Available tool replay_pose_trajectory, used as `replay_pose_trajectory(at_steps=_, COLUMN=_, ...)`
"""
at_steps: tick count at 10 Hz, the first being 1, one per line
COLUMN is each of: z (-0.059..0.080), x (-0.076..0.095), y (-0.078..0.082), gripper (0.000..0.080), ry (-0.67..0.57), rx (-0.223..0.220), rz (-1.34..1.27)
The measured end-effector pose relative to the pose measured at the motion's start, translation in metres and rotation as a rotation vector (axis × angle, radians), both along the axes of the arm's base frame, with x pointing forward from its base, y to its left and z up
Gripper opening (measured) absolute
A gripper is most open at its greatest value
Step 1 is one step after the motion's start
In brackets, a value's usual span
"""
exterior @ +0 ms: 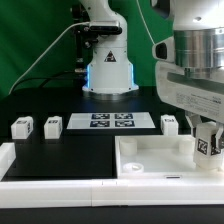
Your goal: Assemble one leg
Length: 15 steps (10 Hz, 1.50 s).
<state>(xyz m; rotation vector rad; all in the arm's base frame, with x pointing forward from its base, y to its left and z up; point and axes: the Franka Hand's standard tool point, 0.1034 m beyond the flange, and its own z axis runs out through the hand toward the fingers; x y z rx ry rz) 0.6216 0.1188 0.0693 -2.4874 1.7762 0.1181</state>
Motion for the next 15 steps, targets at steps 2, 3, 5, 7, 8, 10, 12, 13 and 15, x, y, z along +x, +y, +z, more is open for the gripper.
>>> replay_pose_trajectory(at_steps=2, z=-0.0011, x=-0.0008, y=0.0016, gripper=0.0293, ry=0.023, rx=0.004, rz=-0.184)
replay_pose_trajectory(at_steps=3, z=-0.0015, x=-0.001, y=0.0018, gripper=0.0293, ry=0.034, rx=0.004, rz=-0.271)
replay_pose_trajectory(at_steps=5, z=-0.0016, x=-0.0012, y=0.0027, gripper=0.0375, ry=0.035, rx=0.006, rz=-0.276)
replay_pose_trajectory(at_steps=7, z=-0.0016, x=-0.0014, y=0.004, gripper=0.062, ry=0.035, rx=0.008, rz=-0.272)
replay_pose_trajectory(at_steps=8, z=-0.0016, x=-0.0014, y=0.0042, gripper=0.062, ry=0.031, rx=0.008, rz=-0.232)
replay_pose_trajectory(at_steps=10, z=-0.0016, x=-0.0016, y=0.0052, gripper=0.0644, ry=0.027, rx=0.01, rz=-0.199)
replay_pose_trajectory(at_steps=12, z=-0.0027, x=-0.0041, y=0.0035, gripper=0.0649, ry=0.007, rx=0.013, rz=0.09)
replay_pose_trajectory(at_steps=13, z=-0.0032, x=-0.0057, y=0.0041, gripper=0.0649, ry=0.004, rx=0.015, rz=0.19)
replay_pose_trajectory(at_steps=15, z=-0.0039, x=-0.0065, y=0.0034, gripper=0.0649, ry=-0.021, rx=0.015, rz=0.443)
